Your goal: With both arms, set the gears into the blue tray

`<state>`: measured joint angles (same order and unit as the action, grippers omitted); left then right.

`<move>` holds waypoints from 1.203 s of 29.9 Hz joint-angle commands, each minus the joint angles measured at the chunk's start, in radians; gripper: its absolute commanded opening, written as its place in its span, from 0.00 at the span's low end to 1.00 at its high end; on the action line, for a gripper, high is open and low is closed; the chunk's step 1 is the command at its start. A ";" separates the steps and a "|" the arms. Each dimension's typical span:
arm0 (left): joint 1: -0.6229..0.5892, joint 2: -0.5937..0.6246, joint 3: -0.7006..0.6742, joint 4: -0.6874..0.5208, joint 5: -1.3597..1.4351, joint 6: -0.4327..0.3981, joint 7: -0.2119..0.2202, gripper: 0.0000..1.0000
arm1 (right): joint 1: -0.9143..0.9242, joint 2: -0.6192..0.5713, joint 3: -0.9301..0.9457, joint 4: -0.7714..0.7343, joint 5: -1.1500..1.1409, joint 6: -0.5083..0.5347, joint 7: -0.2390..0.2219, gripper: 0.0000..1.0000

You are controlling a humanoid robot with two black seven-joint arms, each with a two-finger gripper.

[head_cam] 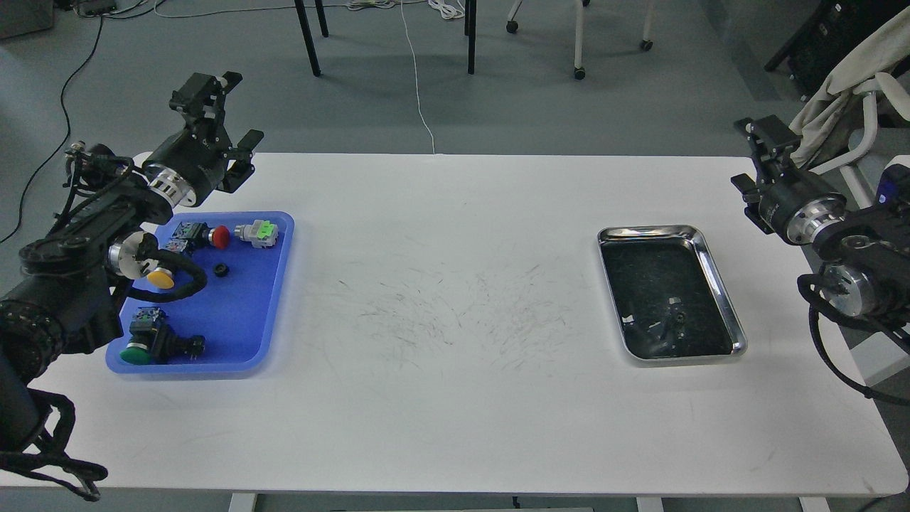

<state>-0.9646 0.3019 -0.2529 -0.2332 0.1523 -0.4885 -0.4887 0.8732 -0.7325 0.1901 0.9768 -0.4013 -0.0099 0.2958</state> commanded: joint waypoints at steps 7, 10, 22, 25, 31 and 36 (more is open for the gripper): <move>-0.022 -0.004 0.001 0.000 0.001 0.000 0.000 0.99 | 0.282 -0.202 -0.415 0.226 -0.206 0.128 -0.017 0.97; -0.022 -0.018 0.006 0.000 0.000 0.000 0.000 0.99 | 0.348 -0.248 -0.463 0.253 -0.273 0.163 -0.015 0.97; -0.019 -0.046 0.001 0.002 0.000 0.000 0.000 0.99 | 0.368 -0.312 -0.462 0.258 -0.595 0.263 0.020 0.97; -0.019 -0.046 0.000 0.002 -0.002 0.000 0.000 0.99 | 0.366 -0.312 -0.465 0.249 -0.709 0.266 0.023 0.97; -0.020 -0.044 -0.002 0.002 -0.005 0.000 0.000 0.99 | 0.331 -0.294 -0.472 0.238 -0.927 0.266 0.026 0.95; -0.020 -0.043 -0.003 0.002 -0.008 0.000 0.000 0.99 | 0.303 -0.223 -0.511 0.212 -1.019 0.265 0.028 0.90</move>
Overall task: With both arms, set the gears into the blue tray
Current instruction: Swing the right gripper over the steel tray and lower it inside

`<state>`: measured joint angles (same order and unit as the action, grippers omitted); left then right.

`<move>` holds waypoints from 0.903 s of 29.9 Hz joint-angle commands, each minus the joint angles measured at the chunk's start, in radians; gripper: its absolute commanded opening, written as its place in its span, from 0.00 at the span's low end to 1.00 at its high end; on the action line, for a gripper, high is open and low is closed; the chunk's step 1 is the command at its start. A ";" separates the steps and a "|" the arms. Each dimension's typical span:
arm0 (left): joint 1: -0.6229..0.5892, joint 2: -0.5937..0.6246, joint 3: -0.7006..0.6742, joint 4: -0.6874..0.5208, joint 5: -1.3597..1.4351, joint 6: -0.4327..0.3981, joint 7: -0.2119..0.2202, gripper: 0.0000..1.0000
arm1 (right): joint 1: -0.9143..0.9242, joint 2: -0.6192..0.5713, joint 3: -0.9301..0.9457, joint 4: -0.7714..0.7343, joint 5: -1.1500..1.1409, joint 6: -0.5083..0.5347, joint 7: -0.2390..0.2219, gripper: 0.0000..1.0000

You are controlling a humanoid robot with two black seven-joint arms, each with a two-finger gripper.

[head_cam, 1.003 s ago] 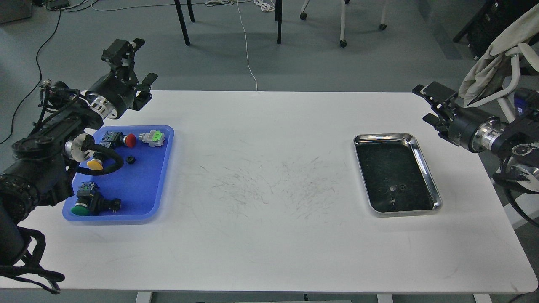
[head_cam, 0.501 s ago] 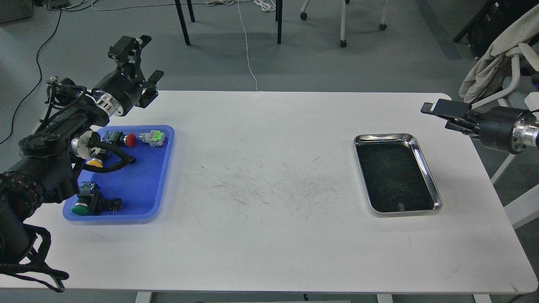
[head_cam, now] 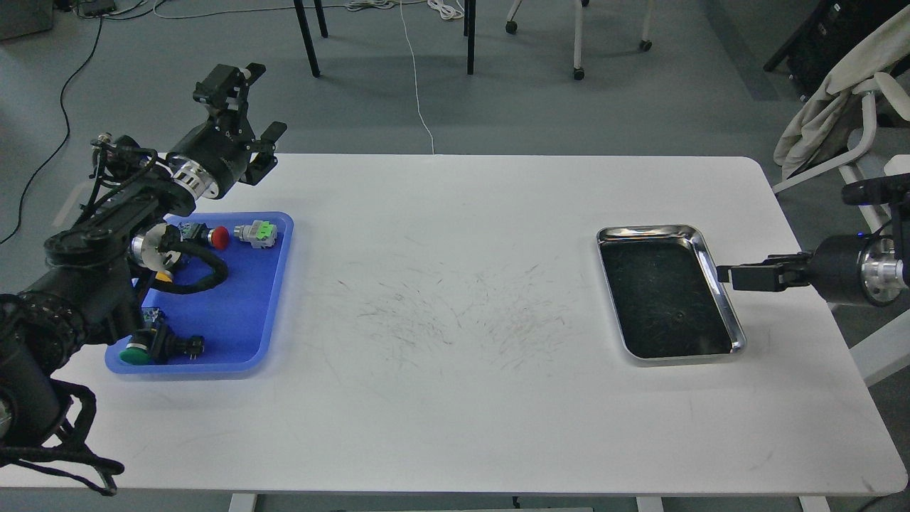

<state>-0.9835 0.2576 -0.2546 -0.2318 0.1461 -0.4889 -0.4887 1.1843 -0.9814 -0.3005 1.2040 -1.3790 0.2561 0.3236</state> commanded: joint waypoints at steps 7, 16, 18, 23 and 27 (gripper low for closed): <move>0.000 0.008 -0.002 0.000 -0.003 0.000 0.000 0.99 | -0.008 0.139 -0.058 -0.092 -0.074 -0.003 0.002 0.87; 0.000 0.015 -0.002 0.002 -0.008 0.000 0.000 0.99 | 0.001 0.222 -0.117 -0.136 -0.077 -0.001 0.002 0.80; 0.000 0.018 -0.002 0.002 -0.008 0.000 0.000 0.99 | 0.003 0.227 -0.123 -0.138 -0.077 -0.001 0.006 0.80; 0.005 0.023 -0.006 0.002 -0.008 0.000 0.000 0.99 | 0.003 0.253 -0.127 -0.165 -0.077 -0.001 0.014 0.76; 0.006 0.023 -0.015 0.002 -0.008 0.000 0.000 0.99 | 0.003 0.273 -0.129 -0.170 -0.077 -0.001 0.014 0.74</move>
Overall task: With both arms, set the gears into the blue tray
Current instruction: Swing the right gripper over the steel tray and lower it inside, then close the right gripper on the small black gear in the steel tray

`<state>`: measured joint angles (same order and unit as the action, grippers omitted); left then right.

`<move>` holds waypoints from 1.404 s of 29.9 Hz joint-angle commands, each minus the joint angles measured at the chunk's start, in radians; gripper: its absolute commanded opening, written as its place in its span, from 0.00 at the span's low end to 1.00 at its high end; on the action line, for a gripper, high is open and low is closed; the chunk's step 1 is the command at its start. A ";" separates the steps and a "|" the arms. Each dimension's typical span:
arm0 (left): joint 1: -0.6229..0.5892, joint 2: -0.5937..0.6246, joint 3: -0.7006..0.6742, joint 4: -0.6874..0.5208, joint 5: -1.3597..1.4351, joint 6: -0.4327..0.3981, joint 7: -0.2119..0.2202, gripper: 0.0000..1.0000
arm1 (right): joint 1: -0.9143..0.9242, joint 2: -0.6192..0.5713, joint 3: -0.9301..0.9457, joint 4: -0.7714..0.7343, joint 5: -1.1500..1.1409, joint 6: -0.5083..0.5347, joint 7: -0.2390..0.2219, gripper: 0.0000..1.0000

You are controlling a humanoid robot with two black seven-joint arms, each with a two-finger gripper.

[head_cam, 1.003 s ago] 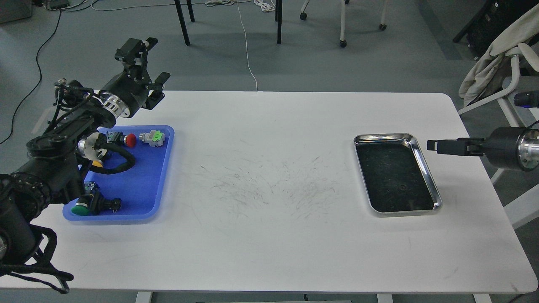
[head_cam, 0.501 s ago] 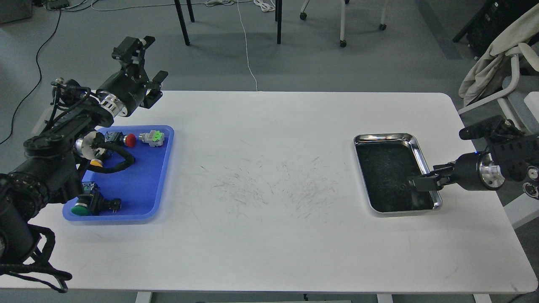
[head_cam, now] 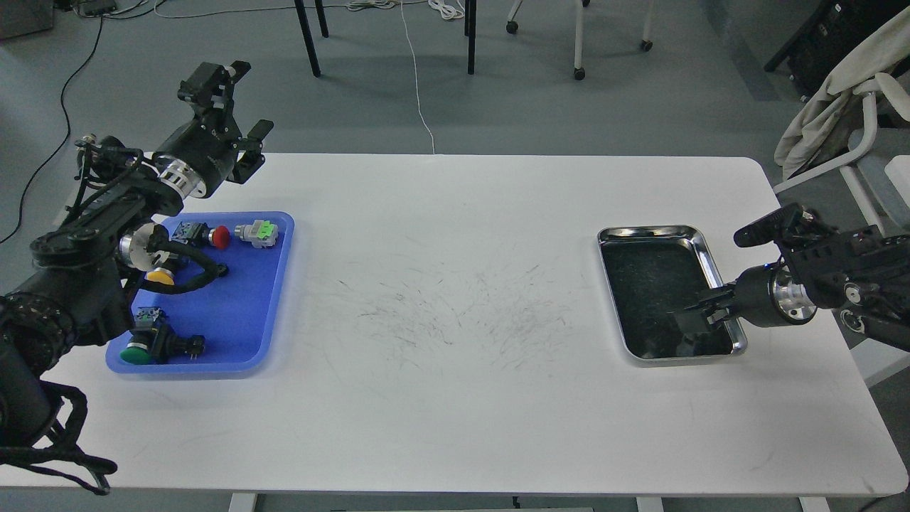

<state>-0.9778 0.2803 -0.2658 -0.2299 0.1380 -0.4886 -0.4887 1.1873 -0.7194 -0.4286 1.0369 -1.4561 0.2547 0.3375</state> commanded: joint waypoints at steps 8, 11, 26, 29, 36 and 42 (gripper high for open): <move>0.002 0.000 -0.004 0.000 0.000 0.000 0.000 0.99 | 0.000 0.029 -0.019 -0.032 -0.001 0.001 0.005 0.69; 0.004 0.000 -0.004 0.000 0.000 0.000 0.000 0.99 | 0.003 0.029 -0.033 -0.037 0.000 0.001 0.009 0.65; 0.010 0.000 -0.006 0.007 0.000 0.000 0.000 0.99 | -0.002 0.069 -0.039 -0.060 -0.001 0.001 0.009 0.60; 0.010 0.002 -0.006 0.007 0.000 0.000 0.000 0.99 | 0.000 0.075 -0.053 -0.067 -0.006 0.008 0.009 0.55; 0.010 0.002 -0.006 0.007 0.000 0.000 0.000 0.99 | 0.003 0.089 -0.073 -0.081 -0.009 0.009 0.018 0.55; 0.011 0.000 -0.007 0.007 0.000 0.000 0.000 0.99 | 0.001 0.089 -0.073 -0.100 -0.009 0.009 0.018 0.54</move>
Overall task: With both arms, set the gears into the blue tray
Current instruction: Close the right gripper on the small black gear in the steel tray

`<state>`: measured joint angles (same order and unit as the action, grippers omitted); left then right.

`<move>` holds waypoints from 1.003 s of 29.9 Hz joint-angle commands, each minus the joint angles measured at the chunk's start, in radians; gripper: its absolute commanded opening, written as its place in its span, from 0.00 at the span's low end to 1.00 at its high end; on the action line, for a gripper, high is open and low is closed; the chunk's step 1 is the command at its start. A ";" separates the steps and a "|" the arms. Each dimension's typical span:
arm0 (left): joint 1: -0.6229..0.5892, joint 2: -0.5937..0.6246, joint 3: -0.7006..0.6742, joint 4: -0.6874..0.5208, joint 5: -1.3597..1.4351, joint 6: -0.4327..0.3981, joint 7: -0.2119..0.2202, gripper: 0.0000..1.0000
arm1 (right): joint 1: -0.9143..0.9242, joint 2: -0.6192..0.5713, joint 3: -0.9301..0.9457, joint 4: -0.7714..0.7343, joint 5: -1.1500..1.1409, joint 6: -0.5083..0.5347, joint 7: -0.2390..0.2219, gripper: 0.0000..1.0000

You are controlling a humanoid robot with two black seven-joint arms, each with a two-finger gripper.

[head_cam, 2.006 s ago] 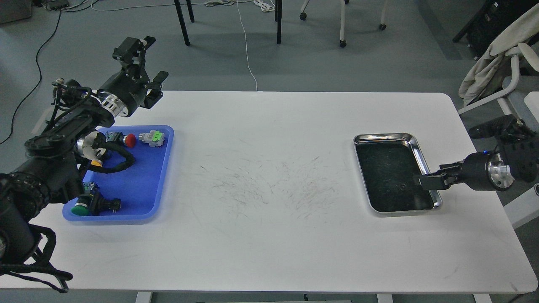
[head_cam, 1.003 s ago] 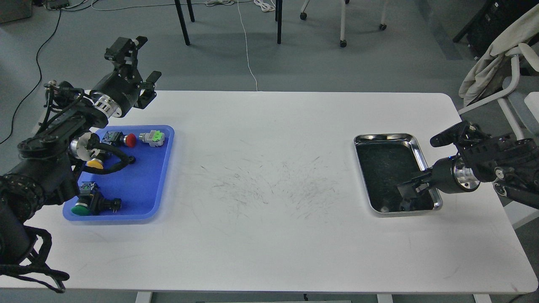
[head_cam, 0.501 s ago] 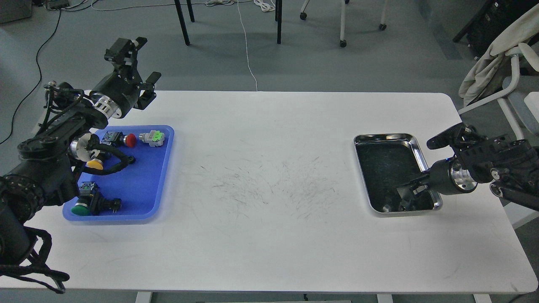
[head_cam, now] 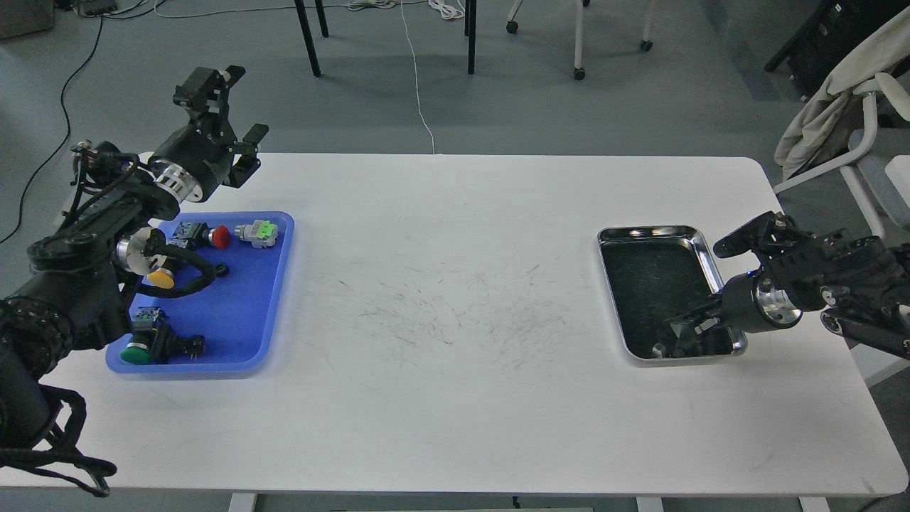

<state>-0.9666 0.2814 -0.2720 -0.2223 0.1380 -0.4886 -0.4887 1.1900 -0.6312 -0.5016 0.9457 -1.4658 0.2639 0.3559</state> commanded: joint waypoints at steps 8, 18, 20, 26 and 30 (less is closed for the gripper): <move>0.000 -0.001 -0.001 0.000 -0.003 0.000 0.000 0.99 | 0.000 0.016 -0.002 -0.012 -0.001 0.000 0.000 0.46; 0.002 -0.001 -0.001 0.000 -0.005 0.000 0.000 0.99 | -0.001 0.019 -0.002 -0.010 -0.001 0.000 0.000 0.34; 0.002 -0.001 0.000 0.000 -0.005 0.000 0.000 0.99 | -0.001 0.019 -0.002 -0.010 -0.001 0.000 0.000 0.33; 0.003 0.001 0.000 0.000 -0.005 0.000 0.000 0.99 | 0.003 0.019 -0.002 -0.007 -0.002 0.003 0.002 0.25; 0.006 0.002 -0.001 0.000 -0.005 0.000 0.000 0.99 | 0.026 0.018 -0.002 -0.007 -0.001 0.011 0.005 0.21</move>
<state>-0.9621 0.2813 -0.2728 -0.2225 0.1334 -0.4887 -0.4887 1.1993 -0.6120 -0.5034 0.9398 -1.4678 0.2709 0.3587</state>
